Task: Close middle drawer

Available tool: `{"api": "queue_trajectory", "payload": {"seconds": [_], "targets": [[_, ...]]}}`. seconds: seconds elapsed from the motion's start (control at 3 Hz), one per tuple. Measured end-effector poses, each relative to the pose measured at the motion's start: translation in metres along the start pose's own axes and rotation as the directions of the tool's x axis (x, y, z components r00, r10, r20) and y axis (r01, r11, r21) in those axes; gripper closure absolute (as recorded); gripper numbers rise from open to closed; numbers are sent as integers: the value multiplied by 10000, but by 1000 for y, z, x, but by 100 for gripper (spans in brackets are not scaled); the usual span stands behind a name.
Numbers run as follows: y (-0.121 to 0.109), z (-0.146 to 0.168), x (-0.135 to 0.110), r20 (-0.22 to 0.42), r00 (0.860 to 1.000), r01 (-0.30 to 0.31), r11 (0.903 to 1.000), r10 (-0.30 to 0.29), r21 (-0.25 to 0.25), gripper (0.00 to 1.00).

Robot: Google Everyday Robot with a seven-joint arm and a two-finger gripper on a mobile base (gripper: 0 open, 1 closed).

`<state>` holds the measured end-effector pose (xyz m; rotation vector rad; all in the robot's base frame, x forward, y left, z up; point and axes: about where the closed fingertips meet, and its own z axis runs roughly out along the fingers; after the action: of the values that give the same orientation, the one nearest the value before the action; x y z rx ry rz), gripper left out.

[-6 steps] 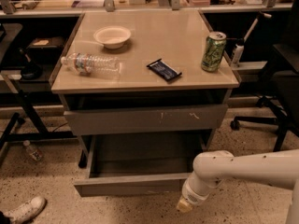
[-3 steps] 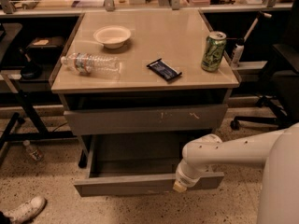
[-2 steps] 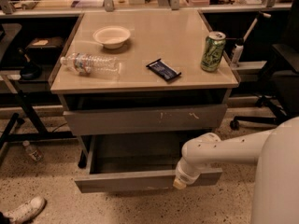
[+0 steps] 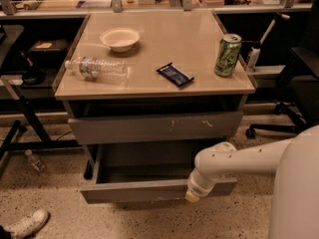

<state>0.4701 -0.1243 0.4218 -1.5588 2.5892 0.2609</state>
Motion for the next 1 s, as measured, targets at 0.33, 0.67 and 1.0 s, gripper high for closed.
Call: {"api": "queue_trajectory", "payload": {"seconds": [0.33,0.67,1.0], "targets": [[0,0,0,0,10000,0,10000,0,0,34],[0,0,0,0,10000,0,10000,0,-1,11],[0,0,0,-1,10000,0,10000,0,-2,0]]}}
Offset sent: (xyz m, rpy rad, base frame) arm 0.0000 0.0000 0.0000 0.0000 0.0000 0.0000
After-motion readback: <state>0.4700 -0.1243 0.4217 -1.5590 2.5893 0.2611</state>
